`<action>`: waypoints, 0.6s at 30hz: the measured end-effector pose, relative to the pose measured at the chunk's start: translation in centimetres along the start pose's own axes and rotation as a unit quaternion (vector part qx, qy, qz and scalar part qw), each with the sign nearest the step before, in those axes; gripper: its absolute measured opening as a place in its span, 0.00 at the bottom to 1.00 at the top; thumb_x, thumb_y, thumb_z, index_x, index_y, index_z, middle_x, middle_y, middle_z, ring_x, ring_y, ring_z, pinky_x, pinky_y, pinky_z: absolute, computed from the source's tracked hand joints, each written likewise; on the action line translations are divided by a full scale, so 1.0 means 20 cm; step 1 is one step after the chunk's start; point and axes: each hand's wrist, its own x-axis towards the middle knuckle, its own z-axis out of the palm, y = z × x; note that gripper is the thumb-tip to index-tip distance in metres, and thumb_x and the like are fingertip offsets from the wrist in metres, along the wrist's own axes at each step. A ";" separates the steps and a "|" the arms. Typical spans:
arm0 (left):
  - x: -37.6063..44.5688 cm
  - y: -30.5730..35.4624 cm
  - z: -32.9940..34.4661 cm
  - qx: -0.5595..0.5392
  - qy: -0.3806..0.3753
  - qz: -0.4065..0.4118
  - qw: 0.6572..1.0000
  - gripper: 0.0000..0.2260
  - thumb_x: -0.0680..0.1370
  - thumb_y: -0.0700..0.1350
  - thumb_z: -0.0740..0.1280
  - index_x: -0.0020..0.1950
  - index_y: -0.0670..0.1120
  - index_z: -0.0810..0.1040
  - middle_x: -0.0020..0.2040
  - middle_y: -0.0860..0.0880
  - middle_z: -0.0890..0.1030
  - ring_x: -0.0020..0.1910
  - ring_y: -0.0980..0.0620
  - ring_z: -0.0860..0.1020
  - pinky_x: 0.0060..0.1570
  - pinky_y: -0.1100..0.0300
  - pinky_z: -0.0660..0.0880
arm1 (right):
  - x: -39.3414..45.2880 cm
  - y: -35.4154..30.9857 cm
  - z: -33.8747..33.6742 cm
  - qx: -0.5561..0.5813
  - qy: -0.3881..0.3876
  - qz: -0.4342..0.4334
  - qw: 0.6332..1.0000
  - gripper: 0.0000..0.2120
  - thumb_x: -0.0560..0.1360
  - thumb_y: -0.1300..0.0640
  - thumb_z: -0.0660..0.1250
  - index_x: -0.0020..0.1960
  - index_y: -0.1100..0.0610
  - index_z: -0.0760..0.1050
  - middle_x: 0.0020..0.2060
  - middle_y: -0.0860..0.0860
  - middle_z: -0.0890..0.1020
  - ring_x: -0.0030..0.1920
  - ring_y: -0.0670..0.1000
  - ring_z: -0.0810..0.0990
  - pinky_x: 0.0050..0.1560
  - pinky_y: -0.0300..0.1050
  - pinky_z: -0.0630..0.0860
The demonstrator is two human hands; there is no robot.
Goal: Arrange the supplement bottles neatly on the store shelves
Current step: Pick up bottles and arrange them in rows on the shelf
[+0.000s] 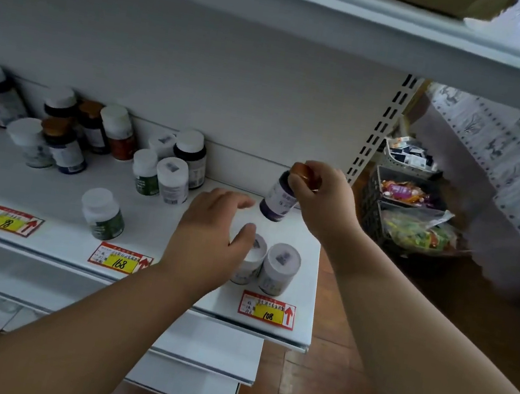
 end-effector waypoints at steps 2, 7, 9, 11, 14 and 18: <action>-0.01 0.05 -0.02 -0.036 0.009 -0.044 0.998 0.17 0.78 0.54 0.61 0.65 0.51 0.72 0.61 0.51 0.75 0.60 0.51 0.71 0.61 0.54 0.70 | -0.07 -0.07 -0.06 0.079 -0.002 -0.005 0.997 0.18 0.77 0.48 0.66 0.64 0.54 0.74 0.53 0.48 0.79 0.50 0.45 0.78 0.43 0.35 0.75; -0.08 0.15 -0.10 -0.131 0.051 -0.089 0.986 0.19 0.78 0.60 0.53 0.63 0.54 0.70 0.58 0.52 0.75 0.55 0.54 0.74 0.54 0.51 0.75 | -0.25 -0.19 -0.12 0.279 -0.039 0.031 0.959 0.09 0.77 0.51 0.68 0.54 0.53 0.76 0.46 0.52 0.83 0.49 0.53 0.82 0.53 0.58 0.81; -0.14 0.15 -0.13 -0.145 0.060 -0.099 0.983 0.19 0.78 0.61 0.53 0.64 0.54 0.70 0.59 0.54 0.74 0.55 0.57 0.73 0.54 0.55 0.73 | -0.30 -0.24 -0.11 0.330 -0.066 0.050 0.940 0.06 0.76 0.53 0.68 0.50 0.54 0.75 0.43 0.55 0.83 0.47 0.56 0.83 0.50 0.61 0.81; -0.20 0.12 -0.16 -0.146 0.056 -0.098 0.983 0.24 0.76 0.64 0.52 0.65 0.53 0.70 0.59 0.57 0.74 0.55 0.60 0.73 0.52 0.60 0.72 | -0.35 -0.29 -0.08 0.338 -0.079 0.048 0.936 0.06 0.75 0.52 0.70 0.48 0.53 0.75 0.44 0.56 0.83 0.46 0.56 0.83 0.47 0.60 0.82; -0.32 0.05 -0.22 -0.148 0.033 -0.103 0.983 0.27 0.74 0.67 0.51 0.66 0.54 0.70 0.60 0.60 0.74 0.56 0.63 0.72 0.50 0.66 0.70 | -0.42 -0.38 0.02 0.318 -0.103 0.007 0.943 0.09 0.73 0.48 0.72 0.46 0.51 0.75 0.38 0.51 0.83 0.39 0.52 0.83 0.43 0.52 0.83; -0.47 -0.09 -0.38 -0.179 0.032 -0.128 0.975 0.26 0.74 0.66 0.52 0.67 0.54 0.70 0.58 0.60 0.77 0.57 0.62 0.74 0.53 0.64 0.71 | -0.51 -0.56 0.20 0.290 -0.124 -0.018 0.949 0.12 0.71 0.44 0.72 0.45 0.49 0.73 0.33 0.45 0.79 0.34 0.45 0.78 0.37 0.45 0.77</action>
